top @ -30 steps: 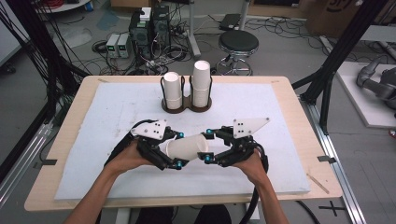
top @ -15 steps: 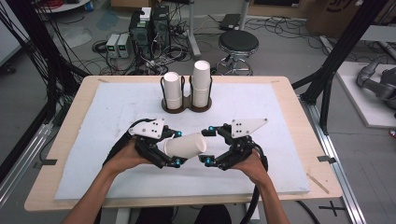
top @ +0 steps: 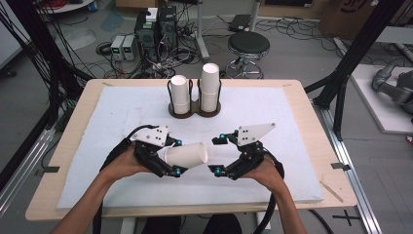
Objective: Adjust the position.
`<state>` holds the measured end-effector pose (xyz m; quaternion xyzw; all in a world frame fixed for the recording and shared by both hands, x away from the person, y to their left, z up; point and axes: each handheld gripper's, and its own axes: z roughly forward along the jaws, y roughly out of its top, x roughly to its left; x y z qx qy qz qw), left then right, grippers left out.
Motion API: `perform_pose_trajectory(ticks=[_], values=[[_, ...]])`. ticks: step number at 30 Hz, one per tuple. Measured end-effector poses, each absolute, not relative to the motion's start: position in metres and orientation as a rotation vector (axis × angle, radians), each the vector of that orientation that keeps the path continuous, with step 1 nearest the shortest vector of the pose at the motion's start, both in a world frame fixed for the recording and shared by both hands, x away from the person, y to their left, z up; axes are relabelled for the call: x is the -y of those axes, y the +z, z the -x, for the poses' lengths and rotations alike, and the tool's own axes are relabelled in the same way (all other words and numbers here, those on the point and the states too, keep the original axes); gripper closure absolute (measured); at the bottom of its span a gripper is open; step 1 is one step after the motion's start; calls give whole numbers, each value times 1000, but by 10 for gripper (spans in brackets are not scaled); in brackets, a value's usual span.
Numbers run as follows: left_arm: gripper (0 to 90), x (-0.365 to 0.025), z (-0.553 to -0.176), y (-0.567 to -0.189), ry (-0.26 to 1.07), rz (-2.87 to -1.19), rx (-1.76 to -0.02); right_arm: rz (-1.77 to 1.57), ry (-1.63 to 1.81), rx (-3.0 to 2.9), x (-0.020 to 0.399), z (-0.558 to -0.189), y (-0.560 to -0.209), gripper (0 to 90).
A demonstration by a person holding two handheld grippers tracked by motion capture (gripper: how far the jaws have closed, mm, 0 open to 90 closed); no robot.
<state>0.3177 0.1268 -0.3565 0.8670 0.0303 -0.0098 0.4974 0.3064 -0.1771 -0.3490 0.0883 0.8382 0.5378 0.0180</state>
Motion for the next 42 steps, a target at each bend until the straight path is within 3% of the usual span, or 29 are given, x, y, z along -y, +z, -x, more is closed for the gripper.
perform_pose_trajectory(ticks=[19, 34, 42], values=[[298, -105, -313, -340, -4, -2512, -36, -154, 1059, -2900, 150, -311, -333, 142], [301, -92, -314, -342, -2, -2701, -61, -34, 669, -3037, 122, -315, -331, 142], [301, -81, -313, -339, -3, -2738, -48, -12, 620, -3049, 114, -316, -331, 142]])
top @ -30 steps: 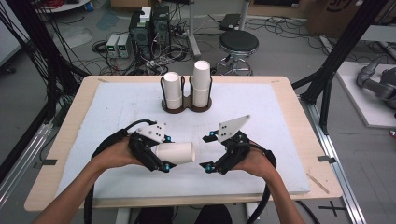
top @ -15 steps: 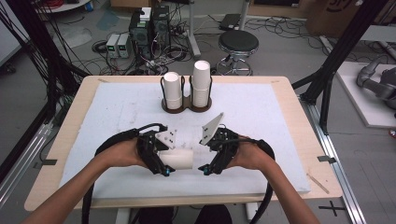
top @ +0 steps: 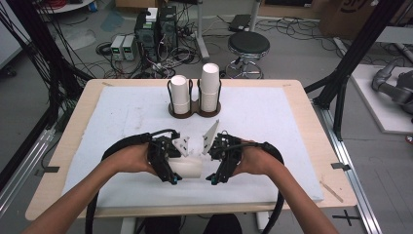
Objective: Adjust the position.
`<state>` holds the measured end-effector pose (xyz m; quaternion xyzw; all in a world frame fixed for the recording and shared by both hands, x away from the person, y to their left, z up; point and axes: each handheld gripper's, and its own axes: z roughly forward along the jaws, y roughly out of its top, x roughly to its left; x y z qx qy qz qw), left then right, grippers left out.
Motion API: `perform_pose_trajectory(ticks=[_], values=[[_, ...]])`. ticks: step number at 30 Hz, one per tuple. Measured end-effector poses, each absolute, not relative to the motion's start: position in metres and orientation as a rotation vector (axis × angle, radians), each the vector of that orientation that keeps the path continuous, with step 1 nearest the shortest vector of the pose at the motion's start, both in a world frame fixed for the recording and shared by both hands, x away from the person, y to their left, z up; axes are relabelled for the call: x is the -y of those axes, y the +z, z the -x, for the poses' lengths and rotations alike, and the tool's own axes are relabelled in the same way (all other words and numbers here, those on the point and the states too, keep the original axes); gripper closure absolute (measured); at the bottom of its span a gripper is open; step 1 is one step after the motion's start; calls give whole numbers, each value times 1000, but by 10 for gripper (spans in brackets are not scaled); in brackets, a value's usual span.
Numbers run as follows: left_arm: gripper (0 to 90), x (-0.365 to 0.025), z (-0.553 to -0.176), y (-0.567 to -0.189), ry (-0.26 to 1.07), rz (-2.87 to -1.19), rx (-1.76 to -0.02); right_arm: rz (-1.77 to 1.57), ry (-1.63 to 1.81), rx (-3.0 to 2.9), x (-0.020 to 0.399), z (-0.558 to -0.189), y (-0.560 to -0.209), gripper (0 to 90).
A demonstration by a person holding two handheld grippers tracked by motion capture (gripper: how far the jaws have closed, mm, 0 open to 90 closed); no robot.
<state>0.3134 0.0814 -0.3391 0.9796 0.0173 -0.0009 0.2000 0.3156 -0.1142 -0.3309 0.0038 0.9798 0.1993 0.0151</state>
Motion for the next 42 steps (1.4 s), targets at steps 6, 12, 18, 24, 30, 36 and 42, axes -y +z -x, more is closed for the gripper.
perform_pose_trajectory(ticks=[6, 12, 18, 24, 30, 36, 42], values=[[301, -73, -313, -335, 5, -2747, -31, -1, 599, -3066, 108, -317, -332, 142], [301, -68, -313, -334, 0, -2744, -12, 25, 599, -3064, 103, -316, -333, 143], [300, -69, -314, -332, 3, -2730, -19, 14, 609, -3057, 101, -315, -334, 145], [301, -70, -314, -331, 10, -2715, -21, 8, 626, -3070, 98, -315, -335, 222], [301, -70, -315, -332, -4, -2720, 0, 48, 625, -3084, 96, -316, -338, 361], [301, -71, -315, -332, -13, -2704, -17, 37, 646, -3088, 97, -318, -337, 365], [284, -71, -315, -333, -2, -2698, -12, 33, 637, -3090, 97, -317, -337, 365]])
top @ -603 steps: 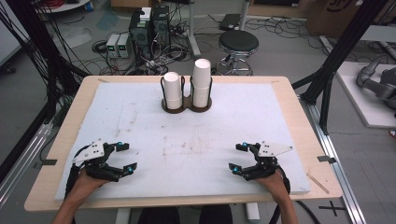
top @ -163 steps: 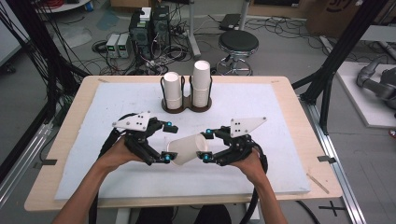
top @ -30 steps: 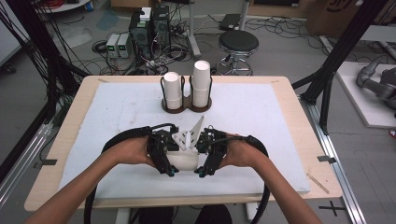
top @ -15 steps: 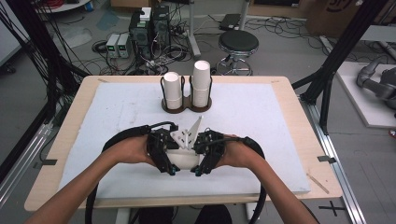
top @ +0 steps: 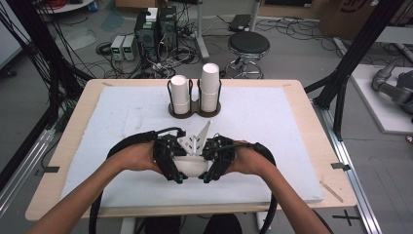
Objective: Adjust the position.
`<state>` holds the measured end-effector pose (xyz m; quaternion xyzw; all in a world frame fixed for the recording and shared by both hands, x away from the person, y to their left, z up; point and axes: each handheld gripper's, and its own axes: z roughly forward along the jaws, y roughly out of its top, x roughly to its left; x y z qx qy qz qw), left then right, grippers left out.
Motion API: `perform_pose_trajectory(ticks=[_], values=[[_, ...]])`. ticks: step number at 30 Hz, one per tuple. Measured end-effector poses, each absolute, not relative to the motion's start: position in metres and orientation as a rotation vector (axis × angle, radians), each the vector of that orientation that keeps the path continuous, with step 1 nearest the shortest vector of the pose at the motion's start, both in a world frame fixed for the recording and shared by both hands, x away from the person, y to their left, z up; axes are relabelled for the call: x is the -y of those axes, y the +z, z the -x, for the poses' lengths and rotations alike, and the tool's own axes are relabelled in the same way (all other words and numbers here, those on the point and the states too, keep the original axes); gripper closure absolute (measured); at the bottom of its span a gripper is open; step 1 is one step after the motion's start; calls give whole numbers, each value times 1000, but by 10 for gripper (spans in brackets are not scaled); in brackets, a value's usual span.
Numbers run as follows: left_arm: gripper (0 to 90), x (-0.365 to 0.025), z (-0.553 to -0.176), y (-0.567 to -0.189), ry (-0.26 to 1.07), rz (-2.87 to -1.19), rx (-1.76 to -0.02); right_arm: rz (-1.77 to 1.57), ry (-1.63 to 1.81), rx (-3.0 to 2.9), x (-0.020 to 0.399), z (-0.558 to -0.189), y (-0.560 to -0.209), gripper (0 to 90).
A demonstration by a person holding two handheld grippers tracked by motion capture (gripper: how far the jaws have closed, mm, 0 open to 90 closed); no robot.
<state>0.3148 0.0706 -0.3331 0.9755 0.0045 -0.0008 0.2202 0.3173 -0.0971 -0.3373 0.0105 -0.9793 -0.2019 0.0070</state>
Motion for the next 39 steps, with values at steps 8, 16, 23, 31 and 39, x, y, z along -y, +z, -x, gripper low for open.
perform_pose_trajectory(ticks=[8, 16, 23, 31, 39], values=[[132, -79, -319, -328, -31, -2554, -32, -38, -642, 3058, 99, -317, -338, 363], [78, -86, -321, -323, -45, -2486, -72, -28, -650, 3063, 100, -317, -339, 363], [78, -91, -321, -322, -44, -2428, -45, -18, -685, 3051, 105, -316, -340, 363], [73, -105, -323, -316, -55, -2344, -57, 23, -807, 3023, 119, -316, -340, 362], [73, -118, -323, -317, -54, -2301, -80, 44, -882, 3019, 130, -315, -341, 362]])
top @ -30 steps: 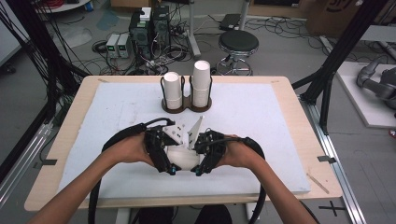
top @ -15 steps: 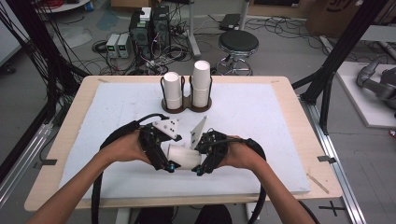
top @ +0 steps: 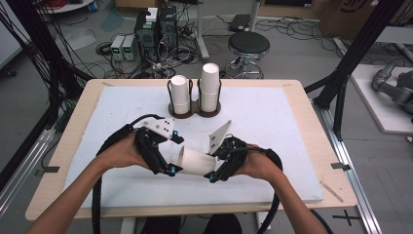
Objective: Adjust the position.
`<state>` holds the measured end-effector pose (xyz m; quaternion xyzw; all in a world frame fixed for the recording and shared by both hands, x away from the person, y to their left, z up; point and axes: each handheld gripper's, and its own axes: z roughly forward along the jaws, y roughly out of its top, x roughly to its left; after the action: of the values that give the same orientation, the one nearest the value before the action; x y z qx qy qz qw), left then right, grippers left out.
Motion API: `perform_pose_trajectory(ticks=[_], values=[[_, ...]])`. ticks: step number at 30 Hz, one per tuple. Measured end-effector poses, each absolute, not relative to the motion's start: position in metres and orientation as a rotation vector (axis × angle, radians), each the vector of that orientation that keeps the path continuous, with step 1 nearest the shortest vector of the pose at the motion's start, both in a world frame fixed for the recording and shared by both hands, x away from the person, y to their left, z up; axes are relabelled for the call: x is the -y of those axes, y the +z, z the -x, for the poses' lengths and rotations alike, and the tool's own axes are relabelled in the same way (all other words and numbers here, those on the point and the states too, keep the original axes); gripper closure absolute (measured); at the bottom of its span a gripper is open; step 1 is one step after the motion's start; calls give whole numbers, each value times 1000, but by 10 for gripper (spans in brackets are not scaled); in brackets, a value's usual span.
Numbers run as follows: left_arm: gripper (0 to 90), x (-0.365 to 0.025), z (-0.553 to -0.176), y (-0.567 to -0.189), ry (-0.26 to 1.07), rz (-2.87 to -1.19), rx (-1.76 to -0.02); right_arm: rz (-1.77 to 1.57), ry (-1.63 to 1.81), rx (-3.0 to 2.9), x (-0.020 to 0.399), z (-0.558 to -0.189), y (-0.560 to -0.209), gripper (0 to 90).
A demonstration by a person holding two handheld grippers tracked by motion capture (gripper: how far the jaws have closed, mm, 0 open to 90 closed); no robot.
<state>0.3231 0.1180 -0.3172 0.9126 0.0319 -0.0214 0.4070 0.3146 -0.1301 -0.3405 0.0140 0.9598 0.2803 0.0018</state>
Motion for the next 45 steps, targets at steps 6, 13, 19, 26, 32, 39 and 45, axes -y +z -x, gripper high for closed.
perform_pose_trajectory(ticks=[6, 13, 19, 26, 32, 39, 45], values=[[73, -131, -321, -322, -34, -2237, -110, -79, 951, -2981, 139, -313, -343, 363], [73, -144, -318, -334, -15, -2147, -155, -131, 1061, -2927, 146, -309, -355, 363], [73, -152, -314, -348, -3, -2059, -195, -181, 1174, -2873, 152, -305, -365, 363], [73, -159, -309, -362, 2, -1971, -221, -236, 1311, -2800, 161, -302, -375, 362], [74, -158, -305, -379, -9, -1915, -248, -263, 1412, -2752, 164, -300, -383, 362], [73, -154, -303, -390, -34, -1867, -248, -275, 1466, -2711, 162, -296, -391, 362], [73, -151, -302, -394, -46, -1817, -252, -293, 1539, -2667, 161, -292, -396, 362]])
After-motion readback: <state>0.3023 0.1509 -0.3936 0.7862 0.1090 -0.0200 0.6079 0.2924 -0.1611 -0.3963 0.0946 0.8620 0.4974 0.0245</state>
